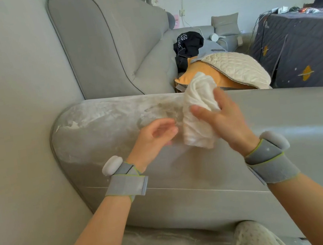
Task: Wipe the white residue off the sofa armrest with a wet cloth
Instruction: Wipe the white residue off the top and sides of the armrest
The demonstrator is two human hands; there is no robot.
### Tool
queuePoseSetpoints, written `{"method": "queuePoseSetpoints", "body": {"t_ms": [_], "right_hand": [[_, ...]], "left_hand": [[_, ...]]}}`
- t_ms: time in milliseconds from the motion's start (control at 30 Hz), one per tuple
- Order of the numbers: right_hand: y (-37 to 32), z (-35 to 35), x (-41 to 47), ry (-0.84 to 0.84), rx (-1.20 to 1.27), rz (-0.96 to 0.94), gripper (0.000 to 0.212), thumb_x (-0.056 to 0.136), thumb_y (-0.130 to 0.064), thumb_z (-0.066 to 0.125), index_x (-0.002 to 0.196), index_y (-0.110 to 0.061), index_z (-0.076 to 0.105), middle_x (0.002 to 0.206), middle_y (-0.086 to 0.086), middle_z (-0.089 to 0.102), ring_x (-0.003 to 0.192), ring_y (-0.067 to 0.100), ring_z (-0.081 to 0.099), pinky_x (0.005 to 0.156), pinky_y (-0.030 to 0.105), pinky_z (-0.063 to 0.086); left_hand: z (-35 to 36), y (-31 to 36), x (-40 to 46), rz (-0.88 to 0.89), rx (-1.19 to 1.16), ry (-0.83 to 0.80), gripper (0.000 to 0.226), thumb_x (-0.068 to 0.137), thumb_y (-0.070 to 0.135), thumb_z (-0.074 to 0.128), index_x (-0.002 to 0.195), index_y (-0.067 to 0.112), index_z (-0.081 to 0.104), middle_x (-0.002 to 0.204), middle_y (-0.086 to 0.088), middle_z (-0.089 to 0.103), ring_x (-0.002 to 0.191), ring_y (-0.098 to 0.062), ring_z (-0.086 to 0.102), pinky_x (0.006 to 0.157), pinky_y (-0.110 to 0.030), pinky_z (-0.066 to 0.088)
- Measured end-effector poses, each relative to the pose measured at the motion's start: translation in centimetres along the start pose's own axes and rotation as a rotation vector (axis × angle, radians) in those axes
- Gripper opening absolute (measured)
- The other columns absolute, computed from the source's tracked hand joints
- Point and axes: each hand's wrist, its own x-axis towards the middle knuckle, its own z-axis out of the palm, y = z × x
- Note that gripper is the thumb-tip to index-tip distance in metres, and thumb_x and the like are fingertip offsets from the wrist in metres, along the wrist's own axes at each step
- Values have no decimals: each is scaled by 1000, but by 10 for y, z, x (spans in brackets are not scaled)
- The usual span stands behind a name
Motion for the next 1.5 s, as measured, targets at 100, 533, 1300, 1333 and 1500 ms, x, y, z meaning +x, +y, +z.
{"method": "queuePoseSetpoints", "body": {"t_ms": [100, 533, 1300, 1333, 1500], "right_hand": [[-2, -13, 9, 183, -472, -79, 62, 83, -28, 66, 136, -19, 34, 123, 1, 49, 110, 21, 48, 84, 29, 37], [29, 4, 6, 96, -1283, -108, 74, 75, -33, 59, 142, -31, 26, 124, 12, 40, 106, 39, 42, 68, 44, 42], [16, 48, 4, 185, -772, -259, 56, 70, -37, 48, 123, -23, 55, 117, 13, 48, 103, 37, 49, 77, 38, 45], [21, 40, 7, 215, -786, -242, 56, 70, -37, 47, 123, -22, 55, 116, 14, 48, 102, 37, 49, 77, 38, 45], [57, 54, -18, 280, -904, -308, 53, 67, -37, 46, 115, -20, 57, 101, 17, 54, 81, 38, 52, 57, 34, 45]], "left_hand": [[-22, -14, 12, 87, 291, 345, 16, 87, 9, 62, 102, 6, 65, 91, -1, 64, 78, 7, 59, 78, -18, 43], [-83, -63, 20, -112, 964, 610, 66, 76, 58, 34, 137, 36, 39, 156, 1, 15, 144, -24, 6, 112, -47, 7], [-88, -78, 21, -55, 1025, 666, 57, 80, 63, 38, 133, 42, 40, 153, 6, 22, 142, -21, 12, 109, -46, 11], [-89, -78, 21, -52, 1029, 663, 57, 80, 63, 38, 134, 42, 40, 153, 6, 21, 142, -21, 12, 109, -47, 11], [-87, -81, 23, -22, 1036, 694, 59, 79, 64, 34, 133, 41, 42, 153, 5, 24, 142, -22, 14, 108, -47, 13]]}}
